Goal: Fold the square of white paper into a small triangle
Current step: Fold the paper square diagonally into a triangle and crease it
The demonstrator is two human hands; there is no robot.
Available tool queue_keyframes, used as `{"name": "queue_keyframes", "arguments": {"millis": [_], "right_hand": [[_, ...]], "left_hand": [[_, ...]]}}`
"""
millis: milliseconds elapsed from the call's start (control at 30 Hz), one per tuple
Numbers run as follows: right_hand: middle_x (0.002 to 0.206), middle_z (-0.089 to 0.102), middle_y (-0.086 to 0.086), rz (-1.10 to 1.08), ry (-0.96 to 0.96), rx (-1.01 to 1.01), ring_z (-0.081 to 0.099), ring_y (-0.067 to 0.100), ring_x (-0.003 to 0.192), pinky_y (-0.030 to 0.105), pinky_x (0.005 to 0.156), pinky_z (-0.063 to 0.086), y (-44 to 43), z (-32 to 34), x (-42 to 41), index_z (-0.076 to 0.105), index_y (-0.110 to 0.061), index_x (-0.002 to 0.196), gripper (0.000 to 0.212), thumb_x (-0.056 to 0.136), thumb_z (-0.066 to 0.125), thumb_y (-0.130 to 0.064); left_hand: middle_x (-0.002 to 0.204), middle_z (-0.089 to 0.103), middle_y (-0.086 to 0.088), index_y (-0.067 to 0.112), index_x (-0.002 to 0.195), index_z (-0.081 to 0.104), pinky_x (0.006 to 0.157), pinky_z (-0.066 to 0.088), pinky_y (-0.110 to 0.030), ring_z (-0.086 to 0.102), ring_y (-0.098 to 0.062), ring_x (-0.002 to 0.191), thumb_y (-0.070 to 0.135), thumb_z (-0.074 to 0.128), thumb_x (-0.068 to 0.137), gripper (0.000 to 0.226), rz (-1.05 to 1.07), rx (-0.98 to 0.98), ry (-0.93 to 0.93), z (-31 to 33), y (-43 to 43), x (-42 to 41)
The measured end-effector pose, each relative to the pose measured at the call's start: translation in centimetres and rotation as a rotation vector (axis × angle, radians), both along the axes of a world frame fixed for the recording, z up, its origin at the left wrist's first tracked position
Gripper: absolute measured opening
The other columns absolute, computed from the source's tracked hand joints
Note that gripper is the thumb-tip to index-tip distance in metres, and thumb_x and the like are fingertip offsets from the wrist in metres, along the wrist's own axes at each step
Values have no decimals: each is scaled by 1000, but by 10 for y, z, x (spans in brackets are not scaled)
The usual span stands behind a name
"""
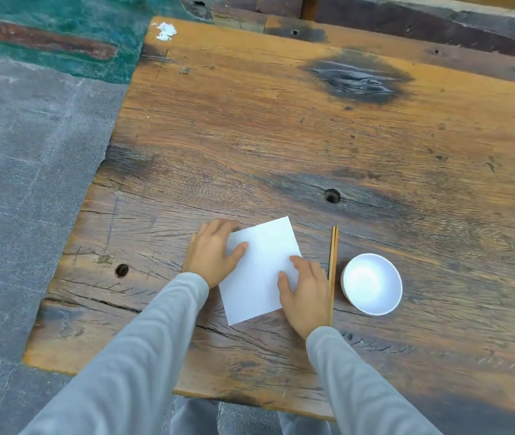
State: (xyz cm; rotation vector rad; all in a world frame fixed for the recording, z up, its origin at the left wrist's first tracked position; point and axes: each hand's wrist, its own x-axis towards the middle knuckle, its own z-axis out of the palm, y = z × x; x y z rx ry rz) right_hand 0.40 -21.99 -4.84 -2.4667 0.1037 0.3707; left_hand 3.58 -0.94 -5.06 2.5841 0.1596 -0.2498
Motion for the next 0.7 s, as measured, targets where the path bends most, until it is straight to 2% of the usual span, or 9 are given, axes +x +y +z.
{"name": "queue_keyframes", "arguments": {"millis": [100,267,367,467,567,633,700], "right_hand": [[123,59,13,-70,56,5,52,32,118,44,106,40,-3,0,26,58,-10,129,43,90,67,-26],[130,52,14,-50,132,-53,46,33,124,47,111,35,-8,-4,58,51,-12,135,60,84,73,-34],[131,52,11,-44,173,-30,47,30,124,43,108,39,-7,-6,73,50,-14,135,64,81,77,-35],[124,57,6,-52,216,19,51,25,119,30,93,39,-3,-5,82,52,-16,133,67,77,82,-34],[99,60,-1,-44,248,47,55,19,96,25,77,36,-2,-3,85,54,-17,126,64,72,86,-30],[91,60,-3,-36,266,49,55,18,89,26,73,36,-1,-3,85,56,-19,120,59,70,87,-28],[89,61,-2,-22,261,43,57,20,91,26,72,38,-1,-2,85,61,-21,108,46,70,86,-26]], "left_hand": [[115,65,-5,16,120,67,98,46,-41,57,-28,111,37,76,87,41,135,-119,92,2,1,18],[113,59,-4,19,121,63,93,48,-42,55,-28,109,41,80,82,48,95,-73,173,1,-2,19],[110,59,-4,20,127,62,94,49,-43,57,-27,109,40,83,79,56,114,-119,181,-1,-1,9],[99,62,-3,21,129,61,90,50,-43,60,-28,99,38,86,75,62,132,-127,190,-5,1,-2],[81,58,4,22,114,61,79,51,-40,59,-24,83,35,88,72,51,169,-152,196,-8,0,-7],[75,54,7,21,104,62,75,50,-38,58,-23,78,32,87,73,42,167,-155,196,-8,-2,-7],[75,51,9,20,94,65,76,50,-38,58,-24,80,28,85,75,29,153,-155,188,-8,-3,-6]]}}
